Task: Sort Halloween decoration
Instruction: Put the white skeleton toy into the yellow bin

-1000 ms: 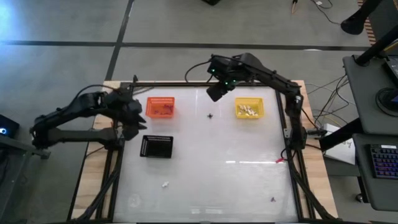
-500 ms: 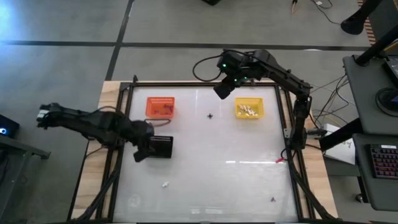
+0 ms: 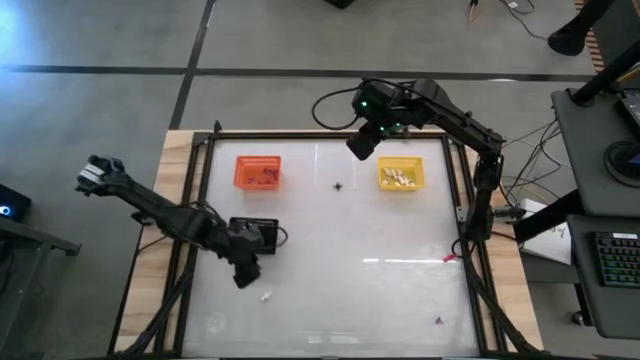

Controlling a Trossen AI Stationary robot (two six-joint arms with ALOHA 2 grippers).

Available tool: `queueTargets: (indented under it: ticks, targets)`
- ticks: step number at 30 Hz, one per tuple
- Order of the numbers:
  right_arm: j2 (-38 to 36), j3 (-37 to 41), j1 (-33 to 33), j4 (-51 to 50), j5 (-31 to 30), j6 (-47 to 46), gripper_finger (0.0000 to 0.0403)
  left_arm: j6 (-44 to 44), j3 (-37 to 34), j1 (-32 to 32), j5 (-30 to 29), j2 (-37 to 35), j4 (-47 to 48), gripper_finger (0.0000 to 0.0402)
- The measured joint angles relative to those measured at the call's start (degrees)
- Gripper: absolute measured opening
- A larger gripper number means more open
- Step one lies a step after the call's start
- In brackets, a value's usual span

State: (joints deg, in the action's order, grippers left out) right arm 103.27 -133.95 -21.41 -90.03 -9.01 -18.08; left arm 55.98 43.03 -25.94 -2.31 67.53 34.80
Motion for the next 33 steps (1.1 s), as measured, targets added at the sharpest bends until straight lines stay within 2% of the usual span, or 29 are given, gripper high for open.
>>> queueTargets:
  ticks: [5,11,15,21,33]
  targets:
    - [0.0,0.0,0.0,0.0,0.0,0.2,0.0077,3.4,0.1,-2.1,0.0,6.6,-5.7,0.0129]
    - [0.0,0.0,0.0,0.0,0.7,0.2,0.0077,6.8,0.1,-4.5,1.7,12.0,-8.3,0.0129]
    - [-0.1,0.0,0.0,0.0,3.2,0.1,0.0077,10.1,0.1,-7.0,1.8,14.5,-11.6,0.0129]
    - [-0.1,0.0,0.2,0.0,3.5,-0.3,0.0077,14.2,0.1,-10.2,2.0,18.4,-14.9,0.0129]
    - [-0.1,0.0,0.2,0.0,3.5,-1.9,0.0077,15.3,0.2,-11.2,3.5,23.1,-16.9,0.0129]
